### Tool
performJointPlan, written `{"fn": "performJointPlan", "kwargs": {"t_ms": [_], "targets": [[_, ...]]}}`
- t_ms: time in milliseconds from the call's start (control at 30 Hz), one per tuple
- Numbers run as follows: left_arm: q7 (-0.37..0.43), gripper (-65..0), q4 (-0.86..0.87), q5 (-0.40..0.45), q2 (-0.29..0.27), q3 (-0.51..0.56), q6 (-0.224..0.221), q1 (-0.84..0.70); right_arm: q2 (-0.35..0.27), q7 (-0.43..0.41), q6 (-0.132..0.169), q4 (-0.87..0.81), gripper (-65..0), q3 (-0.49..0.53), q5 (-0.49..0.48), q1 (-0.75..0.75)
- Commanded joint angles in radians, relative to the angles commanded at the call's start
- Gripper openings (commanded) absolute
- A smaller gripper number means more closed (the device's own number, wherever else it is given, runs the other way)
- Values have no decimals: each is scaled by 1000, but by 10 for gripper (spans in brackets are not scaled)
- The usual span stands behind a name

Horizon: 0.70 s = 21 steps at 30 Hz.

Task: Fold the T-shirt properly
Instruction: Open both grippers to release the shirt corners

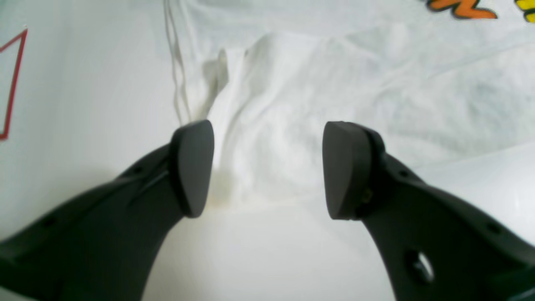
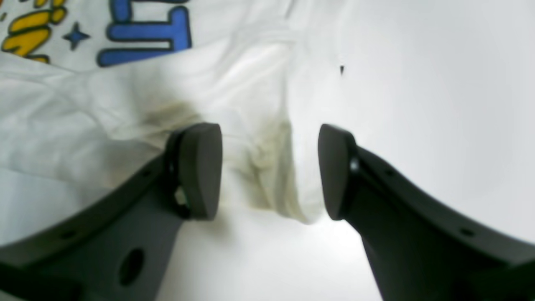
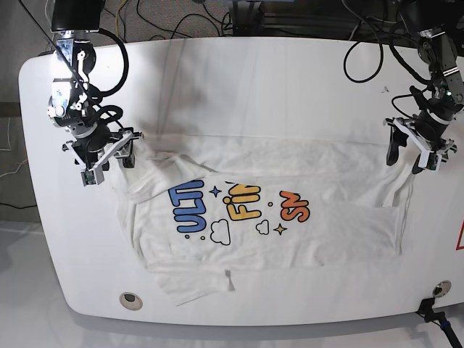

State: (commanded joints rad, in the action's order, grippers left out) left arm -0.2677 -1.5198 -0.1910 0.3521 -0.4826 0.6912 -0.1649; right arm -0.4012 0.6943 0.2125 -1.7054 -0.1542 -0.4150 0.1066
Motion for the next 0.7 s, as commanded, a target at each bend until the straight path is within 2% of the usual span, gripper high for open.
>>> {"fn": "performJointPlan", "kwargs": {"t_ms": [67,200,400,600,700], "targets": [[11,-268,-11,-5,0,0,0,-12,-5,-35,20,37,-302,0,0,6],[12,-268,-15,-5,-3,-2,0,-12,-5,-64,32,109,-302,-35,0,3],[12,-268,-15,-6,-3,-2,0,-11,-6,-87,109,187,-302,-89,2,-14],[12,-268,-15,-6,-3,-2,0,-11,5,-87,110,193,-302,-83,-6,-9],[12,-268,-14,-5,-3,-2,0,-9,40,-87,138,193,-302,-87,0,-9]]}}
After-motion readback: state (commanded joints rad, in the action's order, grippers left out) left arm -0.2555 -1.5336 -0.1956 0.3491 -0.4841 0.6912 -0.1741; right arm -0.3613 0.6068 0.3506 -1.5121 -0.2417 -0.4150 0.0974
